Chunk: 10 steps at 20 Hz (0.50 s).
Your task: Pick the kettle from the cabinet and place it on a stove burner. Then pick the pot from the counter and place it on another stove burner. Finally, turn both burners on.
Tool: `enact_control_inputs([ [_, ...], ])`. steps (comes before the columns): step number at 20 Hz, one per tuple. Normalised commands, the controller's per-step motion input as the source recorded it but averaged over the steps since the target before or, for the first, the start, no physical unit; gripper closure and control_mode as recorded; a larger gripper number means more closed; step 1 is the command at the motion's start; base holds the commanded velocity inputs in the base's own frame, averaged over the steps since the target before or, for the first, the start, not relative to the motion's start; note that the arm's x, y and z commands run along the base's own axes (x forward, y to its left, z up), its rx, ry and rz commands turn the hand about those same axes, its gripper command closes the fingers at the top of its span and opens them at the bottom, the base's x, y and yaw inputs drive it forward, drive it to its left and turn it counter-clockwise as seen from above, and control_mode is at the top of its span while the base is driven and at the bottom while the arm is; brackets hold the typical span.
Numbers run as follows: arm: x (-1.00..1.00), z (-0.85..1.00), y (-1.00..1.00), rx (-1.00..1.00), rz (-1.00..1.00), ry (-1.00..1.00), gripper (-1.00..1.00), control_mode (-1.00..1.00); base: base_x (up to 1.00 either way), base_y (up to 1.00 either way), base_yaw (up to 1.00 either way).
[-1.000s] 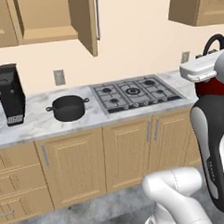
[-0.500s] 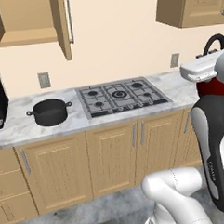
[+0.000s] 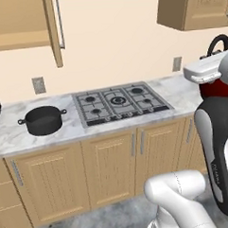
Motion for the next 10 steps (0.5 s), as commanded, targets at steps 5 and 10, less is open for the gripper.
enact_control_inputs([
  [5, 0.0, 0.0, 0.0, 0.0, 0.0, 0.0, 1.0, 1.0, 0.4, -0.19, 0.02],
  [10, 0.0, 0.0, 0.0, 0.0, 0.0, 0.0, 1.0, 1.0, 0.52, -0.19, 0.03],
])
